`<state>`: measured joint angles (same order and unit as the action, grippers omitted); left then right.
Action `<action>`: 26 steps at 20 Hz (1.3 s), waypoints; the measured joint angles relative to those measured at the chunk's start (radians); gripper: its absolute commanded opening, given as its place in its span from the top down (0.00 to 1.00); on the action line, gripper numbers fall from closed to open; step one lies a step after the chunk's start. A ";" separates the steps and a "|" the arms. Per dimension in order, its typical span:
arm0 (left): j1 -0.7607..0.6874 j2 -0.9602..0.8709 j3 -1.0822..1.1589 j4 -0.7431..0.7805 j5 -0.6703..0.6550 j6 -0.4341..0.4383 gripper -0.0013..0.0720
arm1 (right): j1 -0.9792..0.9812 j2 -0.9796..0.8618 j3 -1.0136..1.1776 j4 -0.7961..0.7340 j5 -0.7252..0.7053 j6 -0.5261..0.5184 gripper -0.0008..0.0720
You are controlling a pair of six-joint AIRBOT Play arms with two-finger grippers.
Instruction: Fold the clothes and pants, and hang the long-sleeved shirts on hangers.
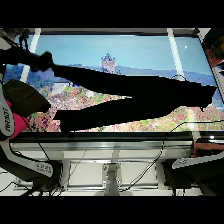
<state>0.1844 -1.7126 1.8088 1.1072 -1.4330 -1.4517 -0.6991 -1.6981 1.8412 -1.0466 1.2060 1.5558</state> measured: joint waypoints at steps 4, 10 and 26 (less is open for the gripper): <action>0.002 -0.006 -0.106 0.135 -0.078 0.000 0.96 | -0.007 -0.002 0.000 -0.074 0.047 0.001 0.32; -0.008 -0.019 -0.217 0.187 -0.092 0.000 0.56 | -0.039 -0.043 -0.045 -0.163 0.142 0.046 0.26; -0.066 0.003 -0.238 0.064 -0.096 -0.001 0.69 | 0.064 -0.205 -0.063 -0.201 -0.048 0.349 0.96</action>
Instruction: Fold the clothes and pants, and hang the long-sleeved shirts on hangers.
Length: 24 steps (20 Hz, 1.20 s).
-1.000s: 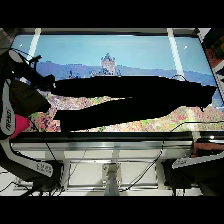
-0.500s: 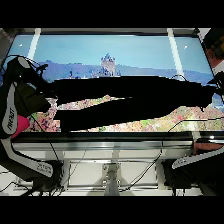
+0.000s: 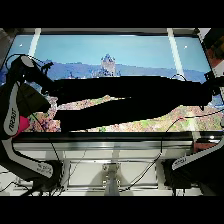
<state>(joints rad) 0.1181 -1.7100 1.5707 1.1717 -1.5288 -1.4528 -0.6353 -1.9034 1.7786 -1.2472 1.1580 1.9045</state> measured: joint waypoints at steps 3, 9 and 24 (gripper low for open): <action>-0.001 0.063 -0.029 -0.004 0.000 0.035 0.69 | 0.000 0.001 0.001 0.000 0.023 -0.010 0.97; 0.065 0.325 -0.349 0.001 0.000 0.092 0.68 | 0.000 0.003 0.016 0.072 0.091 -0.165 0.96; 0.254 0.634 -0.990 -0.075 0.233 0.197 0.39 | 0.000 0.003 0.023 0.274 0.208 -0.364 0.96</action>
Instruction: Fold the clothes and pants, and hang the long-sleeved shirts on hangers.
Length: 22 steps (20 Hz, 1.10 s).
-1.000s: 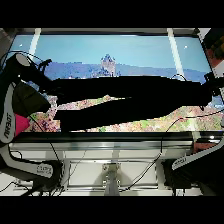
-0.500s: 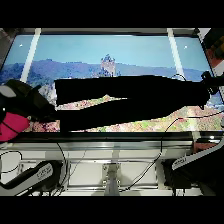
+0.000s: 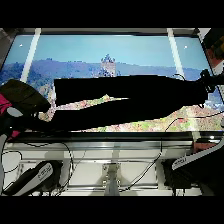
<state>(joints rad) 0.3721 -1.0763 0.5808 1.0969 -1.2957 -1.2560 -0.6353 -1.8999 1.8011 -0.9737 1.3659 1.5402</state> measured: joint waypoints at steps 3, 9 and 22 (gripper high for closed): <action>0.003 0.002 -0.008 0.042 0.058 0.004 0.39 | 0.000 0.000 0.000 0.023 0.002 -0.008 0.96; 0.003 0.002 -0.013 0.061 0.154 0.007 0.40 | 0.000 0.000 0.000 0.049 0.006 -0.014 0.96; 0.002 -0.106 -0.014 0.019 0.136 0.015 0.97 | 0.000 0.000 0.000 0.064 0.006 -0.016 0.96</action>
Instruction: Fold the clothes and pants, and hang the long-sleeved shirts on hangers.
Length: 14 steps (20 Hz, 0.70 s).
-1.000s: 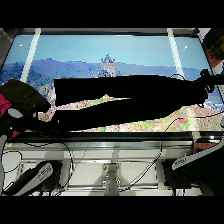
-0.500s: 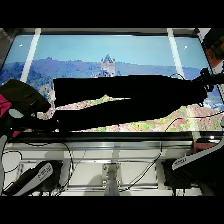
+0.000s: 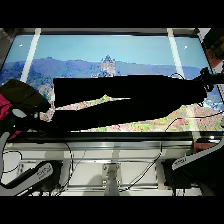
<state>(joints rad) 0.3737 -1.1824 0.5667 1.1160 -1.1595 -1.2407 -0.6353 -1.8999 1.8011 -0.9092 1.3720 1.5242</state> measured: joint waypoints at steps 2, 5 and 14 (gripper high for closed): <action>0.000 -0.022 0.000 -0.055 -0.003 0.034 0.97 | 0.000 0.000 0.000 0.001 0.000 0.000 0.96; 0.000 -0.036 0.004 -0.158 -0.014 0.081 0.98 | -0.001 0.001 0.001 0.002 0.002 0.000 0.97; 0.000 0.119 0.313 -0.495 -0.055 0.153 0.98 | -0.050 0.020 0.256 0.071 0.145 0.045 0.97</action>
<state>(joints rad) 0.3737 -1.0637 0.8795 0.6209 -1.2140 -1.0882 -0.6857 -1.8797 2.0575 -0.8387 1.5166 1.5688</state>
